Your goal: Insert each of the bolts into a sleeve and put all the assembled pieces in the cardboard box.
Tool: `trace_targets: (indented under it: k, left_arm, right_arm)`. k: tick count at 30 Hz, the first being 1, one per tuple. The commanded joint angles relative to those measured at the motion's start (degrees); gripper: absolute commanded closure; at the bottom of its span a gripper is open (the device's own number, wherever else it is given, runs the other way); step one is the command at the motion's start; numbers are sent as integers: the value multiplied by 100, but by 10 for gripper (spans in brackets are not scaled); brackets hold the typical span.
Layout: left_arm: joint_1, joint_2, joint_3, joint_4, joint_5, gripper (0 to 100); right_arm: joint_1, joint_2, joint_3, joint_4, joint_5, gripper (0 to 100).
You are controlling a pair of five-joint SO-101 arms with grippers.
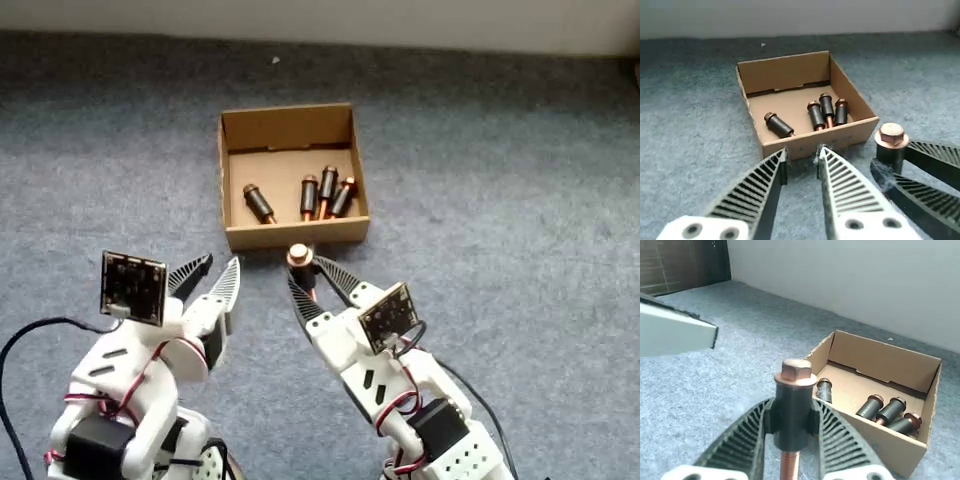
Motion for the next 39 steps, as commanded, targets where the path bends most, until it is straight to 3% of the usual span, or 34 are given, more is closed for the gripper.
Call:
trace_targets:
  k: [1,10,16,25,39]
  left_arm:
    - [-462,22,532,-9,-44,870]
    - [-989,22,2615,-1310,-44,872]
    - [-971,22,3301,-2242,-62,992]
    - [-963,31,3292,-2251,-53,994]
    - [-963,66,3292,-2251,-53,994]
  right_arm:
    - [75,-110,637,57,9,994]
    - [497,-110,637,48,0,994]
    - [646,-101,75,338,-668,994]
    - [822,321,-1253,356,-677,994]
    - [831,4224,-3248,-1622,-668,994]
